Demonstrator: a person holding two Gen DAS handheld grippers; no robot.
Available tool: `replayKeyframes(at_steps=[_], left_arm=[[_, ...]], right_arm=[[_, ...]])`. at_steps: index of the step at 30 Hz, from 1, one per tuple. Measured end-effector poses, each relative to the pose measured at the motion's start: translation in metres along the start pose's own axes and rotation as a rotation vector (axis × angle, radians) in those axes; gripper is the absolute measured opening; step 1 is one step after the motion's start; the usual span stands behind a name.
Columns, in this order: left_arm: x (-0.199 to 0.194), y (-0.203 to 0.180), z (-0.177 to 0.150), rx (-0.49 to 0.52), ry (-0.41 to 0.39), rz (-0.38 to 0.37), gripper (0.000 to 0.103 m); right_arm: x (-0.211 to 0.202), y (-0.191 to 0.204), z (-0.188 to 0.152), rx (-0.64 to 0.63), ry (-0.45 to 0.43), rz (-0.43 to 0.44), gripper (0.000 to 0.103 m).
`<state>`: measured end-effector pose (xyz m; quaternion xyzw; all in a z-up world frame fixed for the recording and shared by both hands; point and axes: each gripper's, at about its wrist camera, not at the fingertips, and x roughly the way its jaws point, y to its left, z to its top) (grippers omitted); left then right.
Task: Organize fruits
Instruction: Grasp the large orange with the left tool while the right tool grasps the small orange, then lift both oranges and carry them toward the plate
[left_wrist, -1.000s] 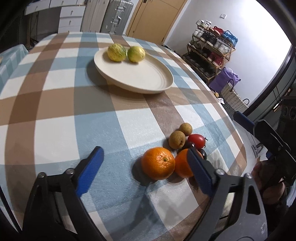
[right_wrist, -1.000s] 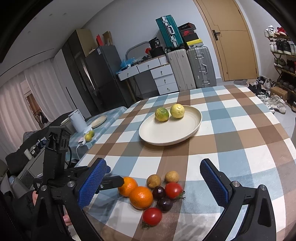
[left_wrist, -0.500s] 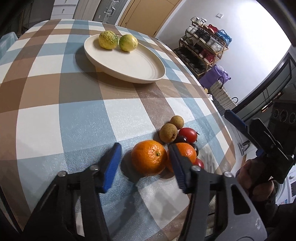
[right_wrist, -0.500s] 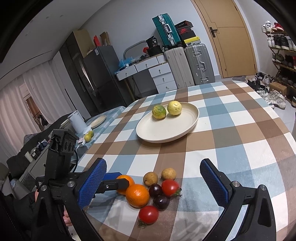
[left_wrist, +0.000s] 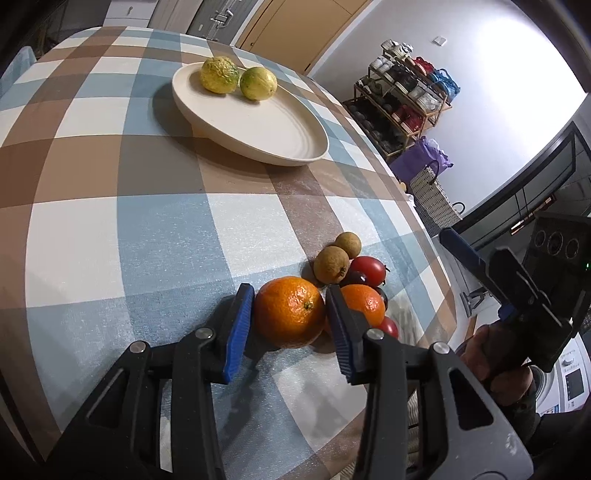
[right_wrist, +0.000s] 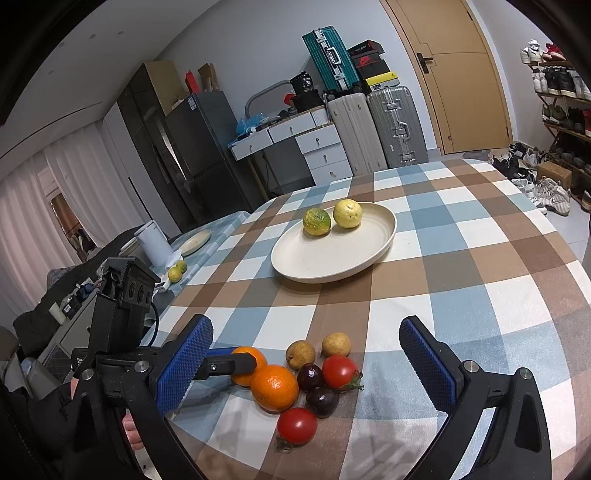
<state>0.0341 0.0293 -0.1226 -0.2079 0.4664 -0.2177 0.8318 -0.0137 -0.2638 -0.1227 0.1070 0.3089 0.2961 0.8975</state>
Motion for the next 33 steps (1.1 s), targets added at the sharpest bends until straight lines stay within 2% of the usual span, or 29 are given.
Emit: replayKeyframes(at_steps=[10, 22, 28, 30, 32, 33], left_arm=[[-0.021, 0.009, 0.006, -0.017, -0.062, -0.005, 0.037], [-0.053, 0.025, 0.007, -0.04, -0.132, -0.008, 0.037], [-0.057, 0.035, 0.004, -0.059, -0.14, -0.015, 0.037], [-0.057, 0.037, 0.003, -0.064, -0.141, -0.016, 0.037], [-0.058, 0.039, 0.002, -0.068, -0.142, -0.015, 0.037], [-0.058, 0.04, 0.002, -0.069, -0.143, -0.015, 0.037]], right_arm=[[0.011, 0.013, -0.01, -0.049, 0.067, 0.019, 0.103], [0.033, 0.039, -0.034, -0.18, 0.162, -0.019, 0.102], [0.044, 0.048, -0.04, -0.209, 0.198, -0.026, 0.089], [0.049, 0.053, -0.042, -0.25, 0.206, -0.073, 0.084], [0.054, 0.059, -0.045, -0.31, 0.211, -0.134, 0.073], [0.057, 0.06, -0.047, -0.328, 0.217, -0.155, 0.072]])
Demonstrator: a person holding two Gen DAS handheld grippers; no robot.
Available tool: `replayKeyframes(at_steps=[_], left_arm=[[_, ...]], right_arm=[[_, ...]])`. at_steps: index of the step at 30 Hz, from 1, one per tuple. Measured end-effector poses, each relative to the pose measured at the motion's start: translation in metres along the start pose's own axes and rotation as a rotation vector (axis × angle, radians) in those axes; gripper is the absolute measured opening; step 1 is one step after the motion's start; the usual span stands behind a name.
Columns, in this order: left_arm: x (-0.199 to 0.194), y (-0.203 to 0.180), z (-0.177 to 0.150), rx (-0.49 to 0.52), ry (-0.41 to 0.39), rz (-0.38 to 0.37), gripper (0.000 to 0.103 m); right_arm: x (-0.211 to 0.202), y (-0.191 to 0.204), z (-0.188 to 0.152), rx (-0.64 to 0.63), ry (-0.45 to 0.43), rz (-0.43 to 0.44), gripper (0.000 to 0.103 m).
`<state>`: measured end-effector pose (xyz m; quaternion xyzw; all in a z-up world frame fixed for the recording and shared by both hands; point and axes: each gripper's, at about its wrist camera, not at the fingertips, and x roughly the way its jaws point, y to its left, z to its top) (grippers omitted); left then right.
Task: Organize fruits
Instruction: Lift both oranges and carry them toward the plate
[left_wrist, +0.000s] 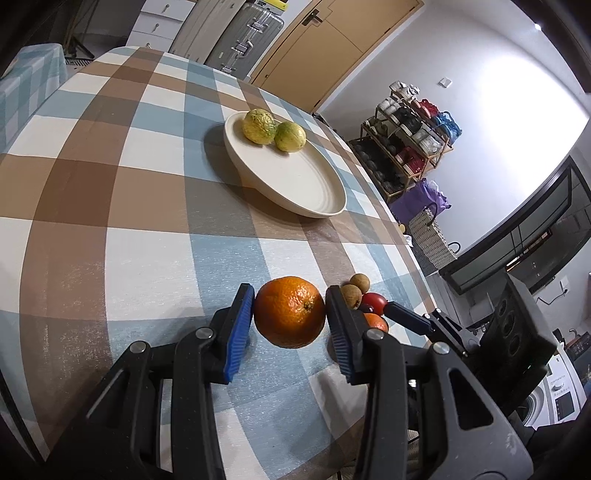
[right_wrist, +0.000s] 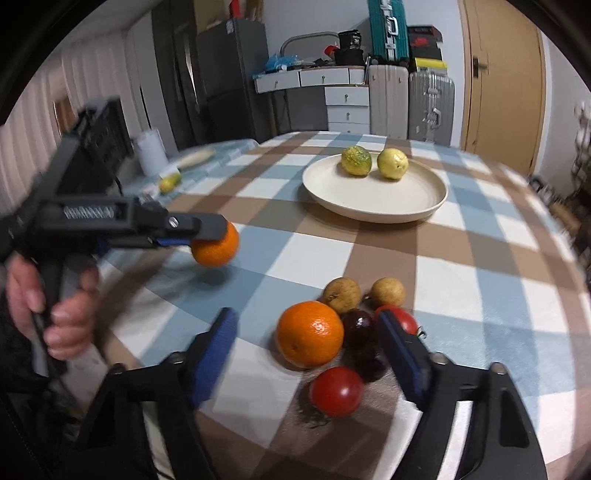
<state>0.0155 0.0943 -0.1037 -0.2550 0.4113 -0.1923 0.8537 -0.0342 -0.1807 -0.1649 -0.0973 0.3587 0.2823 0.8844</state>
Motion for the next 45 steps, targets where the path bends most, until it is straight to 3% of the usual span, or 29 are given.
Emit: replayKeyframes(at_steps=[3, 8, 13, 26, 35, 45], left_arm=[[-0.001, 0.002, 0.0, -0.004, -0.002, 0.0, 0.037], [0.0, 0.006, -0.001, -0.011, -0.002, 0.001, 0.037], [0.0, 0.006, -0.001, -0.012, -0.004, 0.006, 0.037], [0.004, -0.004, 0.015, 0.025, -0.003, 0.017, 0.037], [0.017, -0.02, 0.063, 0.077, -0.035, 0.044, 0.037], [0.056, -0.024, 0.119, 0.106, -0.028, 0.072, 0.037]], right_arm=[[0.007, 0.006, -0.002, -0.039, 0.018, -0.028, 0.055], [0.009, 0.016, -0.005, -0.121, 0.014, -0.075, 0.043], [0.01, 0.021, -0.007, -0.164, 0.001, -0.094, 0.042], [-0.015, -0.01, 0.01, 0.022, -0.107, 0.075, 0.041], [-0.016, -0.058, 0.039, 0.163, -0.157, 0.159, 0.041], [0.013, -0.096, 0.095, 0.21, -0.157, 0.227, 0.041]])
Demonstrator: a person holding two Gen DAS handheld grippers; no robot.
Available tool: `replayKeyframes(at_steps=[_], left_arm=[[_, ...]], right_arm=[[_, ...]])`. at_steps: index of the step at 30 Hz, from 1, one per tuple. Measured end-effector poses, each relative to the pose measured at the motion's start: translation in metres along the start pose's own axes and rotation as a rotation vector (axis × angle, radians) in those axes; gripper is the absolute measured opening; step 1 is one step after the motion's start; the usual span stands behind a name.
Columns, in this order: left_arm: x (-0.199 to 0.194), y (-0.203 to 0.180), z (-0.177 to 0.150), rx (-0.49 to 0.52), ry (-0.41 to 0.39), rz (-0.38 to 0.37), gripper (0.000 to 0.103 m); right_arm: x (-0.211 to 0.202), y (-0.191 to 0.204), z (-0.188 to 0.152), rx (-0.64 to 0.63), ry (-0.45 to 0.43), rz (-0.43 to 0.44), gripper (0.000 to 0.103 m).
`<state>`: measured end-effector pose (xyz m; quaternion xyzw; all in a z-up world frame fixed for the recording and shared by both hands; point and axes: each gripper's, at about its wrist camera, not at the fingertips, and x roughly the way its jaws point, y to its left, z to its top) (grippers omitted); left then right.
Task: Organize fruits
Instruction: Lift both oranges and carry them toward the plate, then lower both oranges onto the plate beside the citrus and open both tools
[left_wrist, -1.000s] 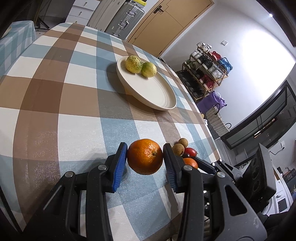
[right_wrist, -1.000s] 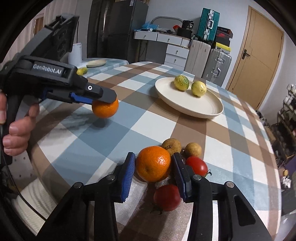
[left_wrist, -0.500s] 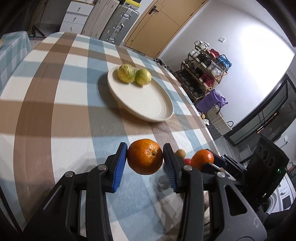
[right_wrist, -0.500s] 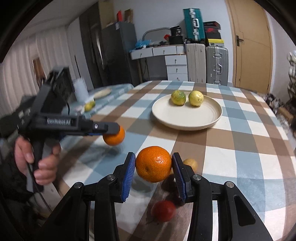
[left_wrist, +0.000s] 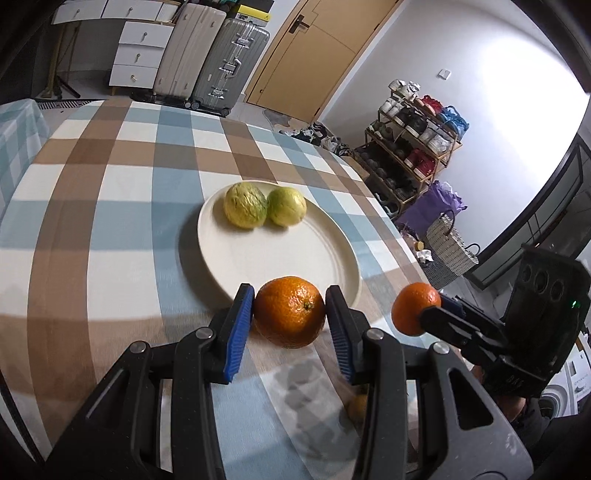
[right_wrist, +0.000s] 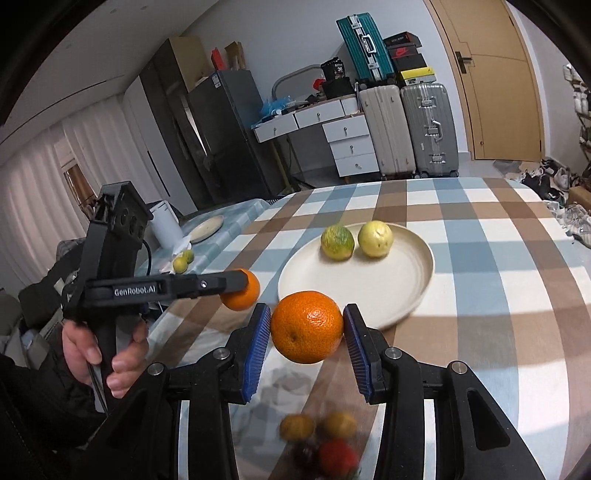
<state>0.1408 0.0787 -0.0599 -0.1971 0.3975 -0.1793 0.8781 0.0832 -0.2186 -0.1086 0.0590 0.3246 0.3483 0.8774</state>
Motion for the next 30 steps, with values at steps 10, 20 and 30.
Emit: replayKeyframes(at_steps=[10, 20, 30], left_arm=[[0.048, 0.026, 0.04, -0.012, 0.027, 0.029, 0.037], [0.085, 0.042, 0.06, -0.009, 0.047, 0.049, 0.037], [0.098, 0.047, 0.058, -0.011, 0.069, 0.06, 0.037]], right_arm=[[0.068, -0.027, 0.041, 0.052, 0.095, 0.041, 0.041], [0.126, -0.057, 0.057, 0.167, 0.178, 0.074, 0.042], [0.15, -0.063, 0.058, 0.18, 0.211, 0.061, 0.042]])
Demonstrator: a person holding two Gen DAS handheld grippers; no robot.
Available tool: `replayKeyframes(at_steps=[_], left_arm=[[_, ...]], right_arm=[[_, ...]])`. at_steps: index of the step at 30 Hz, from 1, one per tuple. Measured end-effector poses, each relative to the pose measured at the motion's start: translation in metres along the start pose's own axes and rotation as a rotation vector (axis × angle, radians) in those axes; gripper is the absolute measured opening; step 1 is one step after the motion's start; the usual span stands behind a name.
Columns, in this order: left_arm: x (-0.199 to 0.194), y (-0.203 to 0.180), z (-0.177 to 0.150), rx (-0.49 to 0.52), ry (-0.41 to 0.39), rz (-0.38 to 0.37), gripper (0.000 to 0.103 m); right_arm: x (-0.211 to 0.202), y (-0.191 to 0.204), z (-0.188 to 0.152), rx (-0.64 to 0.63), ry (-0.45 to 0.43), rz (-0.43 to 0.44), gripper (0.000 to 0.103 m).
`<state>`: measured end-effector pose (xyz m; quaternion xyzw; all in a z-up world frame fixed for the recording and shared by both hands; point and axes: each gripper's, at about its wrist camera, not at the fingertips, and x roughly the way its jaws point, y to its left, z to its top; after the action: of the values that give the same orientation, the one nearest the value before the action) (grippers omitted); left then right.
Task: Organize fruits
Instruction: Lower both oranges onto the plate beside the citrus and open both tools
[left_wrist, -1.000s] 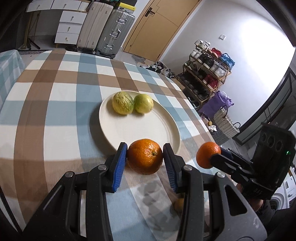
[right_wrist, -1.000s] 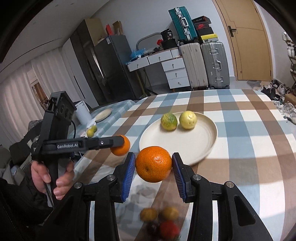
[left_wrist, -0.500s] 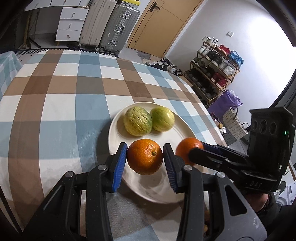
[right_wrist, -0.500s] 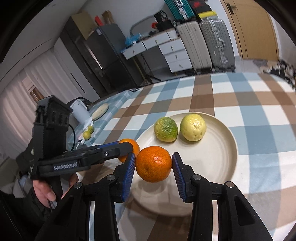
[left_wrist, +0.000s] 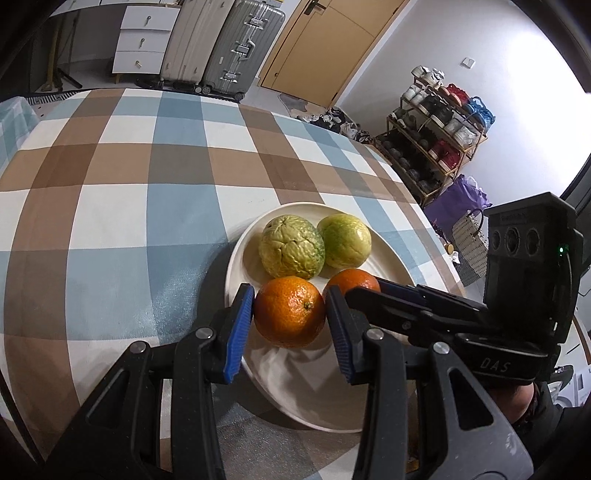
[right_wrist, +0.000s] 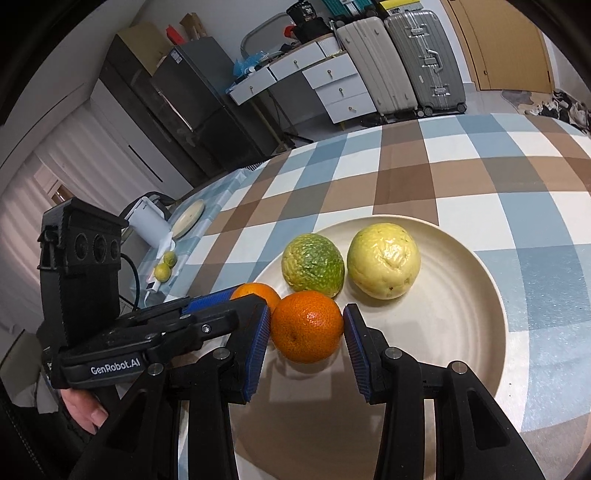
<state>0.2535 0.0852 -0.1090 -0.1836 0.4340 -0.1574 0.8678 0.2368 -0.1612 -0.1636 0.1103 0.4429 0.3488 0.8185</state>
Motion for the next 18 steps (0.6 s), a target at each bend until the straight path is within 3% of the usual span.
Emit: replayKeyframes(at_steps=[9, 14, 18], left_arm=[[0.001, 0.0, 0.0, 0.004, -0.007, 0.012, 0.037], [-0.008, -0.003, 0.0, 0.008, -0.024, 0.033, 0.044], [-0.019, -0.008, -0.001, 0.008, -0.041, 0.043, 0.057]], right_arm=[[0.005, 0.001, 0.002, 0.014, -0.01, -0.026, 0.043], [-0.01, 0.009, 0.004, -0.036, -0.085, -0.033, 0.065], [-0.026, 0.011, 0.003, -0.041, -0.119, -0.024, 0.071]])
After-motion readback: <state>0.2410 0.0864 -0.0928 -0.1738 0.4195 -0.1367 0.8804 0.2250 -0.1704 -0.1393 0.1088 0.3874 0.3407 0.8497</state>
